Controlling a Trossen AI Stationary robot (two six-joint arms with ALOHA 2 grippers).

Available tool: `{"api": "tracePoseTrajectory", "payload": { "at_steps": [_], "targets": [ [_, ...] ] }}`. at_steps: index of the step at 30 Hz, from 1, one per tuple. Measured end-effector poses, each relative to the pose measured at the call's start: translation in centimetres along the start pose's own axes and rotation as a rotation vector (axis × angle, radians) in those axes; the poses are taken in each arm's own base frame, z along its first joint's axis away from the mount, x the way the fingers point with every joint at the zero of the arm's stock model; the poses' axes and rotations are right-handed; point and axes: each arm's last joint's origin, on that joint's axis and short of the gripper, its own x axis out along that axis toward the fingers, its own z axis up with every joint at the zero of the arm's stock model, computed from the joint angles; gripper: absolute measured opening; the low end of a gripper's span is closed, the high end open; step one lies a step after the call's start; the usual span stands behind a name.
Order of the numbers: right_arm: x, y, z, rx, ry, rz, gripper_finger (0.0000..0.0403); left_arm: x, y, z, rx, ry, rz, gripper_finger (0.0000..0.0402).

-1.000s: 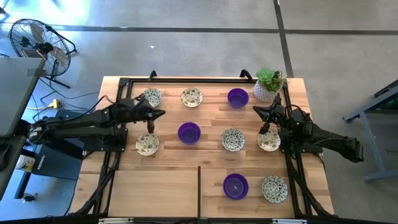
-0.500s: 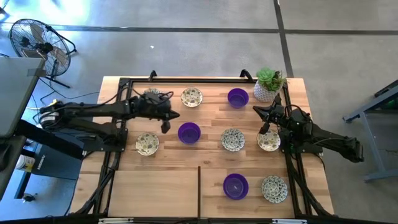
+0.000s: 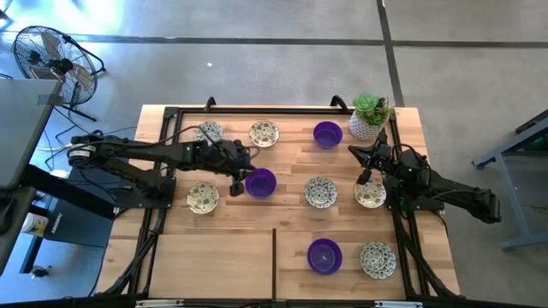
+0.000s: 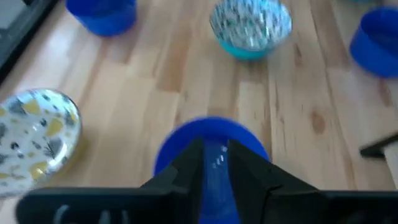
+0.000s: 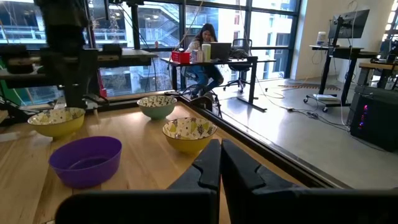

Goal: Pick & Place Mini bowls
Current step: Put the middle violet bowl on the shelf

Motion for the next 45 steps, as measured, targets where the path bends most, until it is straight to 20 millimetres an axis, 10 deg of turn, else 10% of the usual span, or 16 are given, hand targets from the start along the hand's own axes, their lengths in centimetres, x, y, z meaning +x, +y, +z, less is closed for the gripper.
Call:
{"api": "tracePoseTrajectory", "payload": {
  "at_steps": [24, 45],
  "targets": [
    [0.0, 0.0, 0.0, 0.0, 0.0, 0.0, 0.0, 5.5, -4.3, -3.3, 0.045, 0.282, -0.098, 0.0185],
    [0.0, 0.0, 0.0, 0.0, 0.001, 0.0, 0.0, 7.6, -4.8, -4.9, 0.169, 0.351, 0.045, 0.0177]
  ]
}}
